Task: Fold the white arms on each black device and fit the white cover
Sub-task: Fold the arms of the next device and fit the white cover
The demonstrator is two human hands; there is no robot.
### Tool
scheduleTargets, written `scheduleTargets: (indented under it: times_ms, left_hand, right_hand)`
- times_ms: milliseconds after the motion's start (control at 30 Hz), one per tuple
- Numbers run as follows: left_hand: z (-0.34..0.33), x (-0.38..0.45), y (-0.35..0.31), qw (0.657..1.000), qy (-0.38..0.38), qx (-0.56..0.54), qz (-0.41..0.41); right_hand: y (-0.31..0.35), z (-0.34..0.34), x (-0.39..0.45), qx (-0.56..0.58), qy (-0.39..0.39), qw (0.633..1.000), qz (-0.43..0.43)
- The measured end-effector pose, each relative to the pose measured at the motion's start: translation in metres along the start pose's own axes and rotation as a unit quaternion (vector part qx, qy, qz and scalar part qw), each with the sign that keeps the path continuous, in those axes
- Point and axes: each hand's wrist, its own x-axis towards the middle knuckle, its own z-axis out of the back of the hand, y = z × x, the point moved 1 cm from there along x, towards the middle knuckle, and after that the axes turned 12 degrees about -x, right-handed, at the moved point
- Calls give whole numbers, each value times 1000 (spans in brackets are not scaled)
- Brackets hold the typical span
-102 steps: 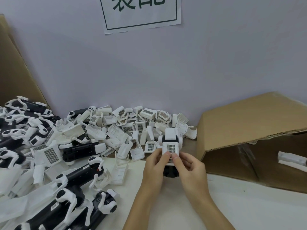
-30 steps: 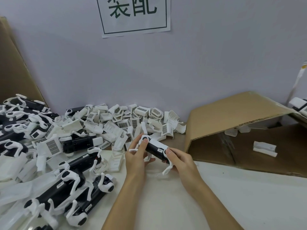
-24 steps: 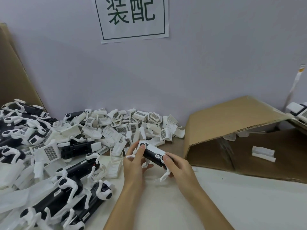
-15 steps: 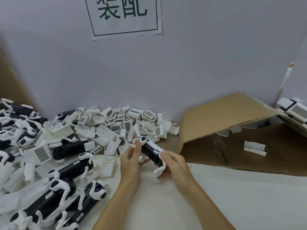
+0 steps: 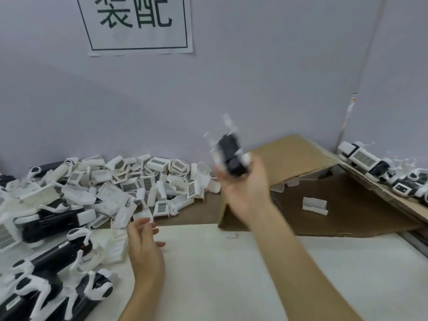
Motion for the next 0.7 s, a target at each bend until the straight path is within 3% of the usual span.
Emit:
scheduleTargets:
  times_ms: [67,167,300,433,500,567,700]
  left_hand:
    - [0,-1,1,1000,15,15,2]
    - [-5,-1,0,998,51,36,-1]
    - [-9,-3,1,993,98,66,-2]
    - [-8,-7,-2,986,131,105,-9]
    - [-8,-10,-4,980,144,138,-15]
    - [-9,-11,-5,976,149,157,-16]
    - [-9,-10,-6,972,149,179,-28]
  right_hand:
    - [51,-1,16,45,-63,993,86]
    - [89,12,22,47,-77,993,79]
    - [14,24,-2,-194,-80,978,16]
    - [-92,48,-32,-421,-29,903,-78]
    - [-115,58,-41,-526,-2,849,-51]
    - [-118,59,-43,-562,13,827,-17]
    - [-114,62,-40,-577,16,817,-6]
